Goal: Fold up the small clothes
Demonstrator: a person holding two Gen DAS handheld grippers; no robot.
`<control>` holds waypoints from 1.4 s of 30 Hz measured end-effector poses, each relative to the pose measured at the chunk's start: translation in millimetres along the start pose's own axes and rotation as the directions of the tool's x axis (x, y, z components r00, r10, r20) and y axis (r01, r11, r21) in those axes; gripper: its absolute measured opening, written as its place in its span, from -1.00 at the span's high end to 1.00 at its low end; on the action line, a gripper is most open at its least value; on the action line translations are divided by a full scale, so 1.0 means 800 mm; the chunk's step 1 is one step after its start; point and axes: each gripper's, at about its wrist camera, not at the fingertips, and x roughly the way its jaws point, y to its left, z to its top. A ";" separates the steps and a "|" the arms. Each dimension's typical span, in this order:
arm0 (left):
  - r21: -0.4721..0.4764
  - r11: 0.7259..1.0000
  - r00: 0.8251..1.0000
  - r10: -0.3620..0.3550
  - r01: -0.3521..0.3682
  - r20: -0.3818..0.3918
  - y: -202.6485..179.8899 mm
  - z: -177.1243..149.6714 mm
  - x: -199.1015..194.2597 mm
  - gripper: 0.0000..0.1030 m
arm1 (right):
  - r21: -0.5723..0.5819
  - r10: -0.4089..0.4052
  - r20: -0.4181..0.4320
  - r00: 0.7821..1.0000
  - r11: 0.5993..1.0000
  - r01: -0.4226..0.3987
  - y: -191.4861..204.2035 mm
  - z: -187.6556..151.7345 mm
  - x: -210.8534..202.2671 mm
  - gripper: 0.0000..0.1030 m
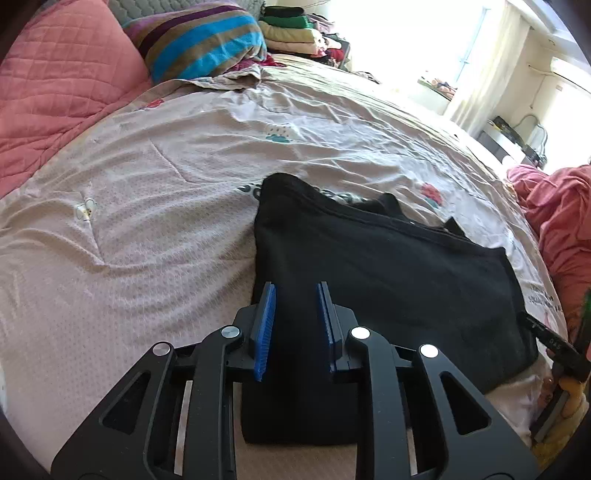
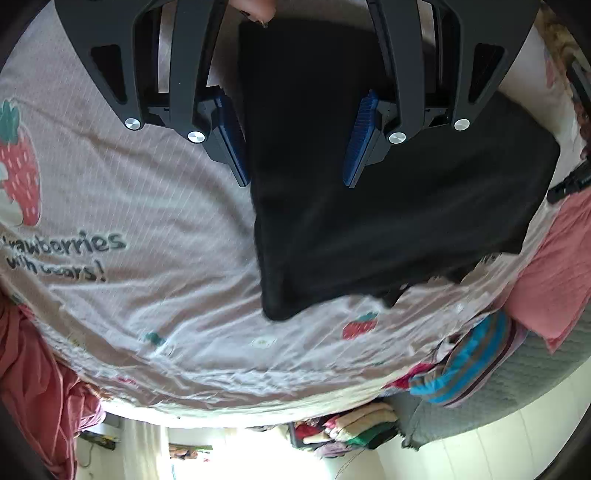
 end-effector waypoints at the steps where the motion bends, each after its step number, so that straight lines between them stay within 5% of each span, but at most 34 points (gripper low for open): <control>1: 0.005 1.000 1.000 -0.002 0.002 -0.001 -0.002 -0.003 -0.003 0.72 | -0.005 0.002 -0.007 1.000 1.000 -0.002 0.001 -0.003 -0.002 0.02; 7: 0.020 0.999 1.000 -0.025 0.025 -0.018 -0.010 -0.023 -0.014 0.67 | 0.021 0.036 -0.032 0.999 0.999 -0.035 -0.006 -0.014 -0.011 0.07; 13: 0.039 0.999 0.997 -0.020 0.023 -0.074 -0.014 -0.047 -0.011 0.66 | -0.019 0.018 -0.019 1.000 1.000 -0.018 -0.002 -0.025 -0.026 0.67; 17: 0.064 0.998 0.997 0.000 0.006 -0.080 -0.019 -0.062 -0.008 0.66 | -0.082 -0.045 -0.006 0.999 0.996 0.044 0.005 -0.034 -0.032 0.75; 26: 0.063 0.998 0.997 -0.001 0.006 -0.076 -0.020 -0.067 -0.014 0.62 | -0.057 -0.088 -0.008 0.996 0.995 0.087 -0.002 -0.047 -0.038 0.19; 28: 0.063 0.998 0.997 0.000 0.005 -0.076 -0.021 -0.067 -0.014 0.62 | -0.048 -0.086 -0.007 0.996 0.995 0.085 -0.003 -0.050 -0.042 -0.24; 30: 0.061 0.998 0.997 -0.003 0.007 -0.076 -0.021 -0.068 -0.015 0.58 | -0.029 -0.080 0.004 0.997 0.996 0.080 -0.004 -0.052 -0.048 -0.47; 42: 0.066 0.998 0.998 -0.016 0.020 -0.068 -0.031 -0.072 -0.027 0.31 | -0.059 -0.082 0.058 0.995 0.995 0.085 0.011 -0.055 -0.071 -0.85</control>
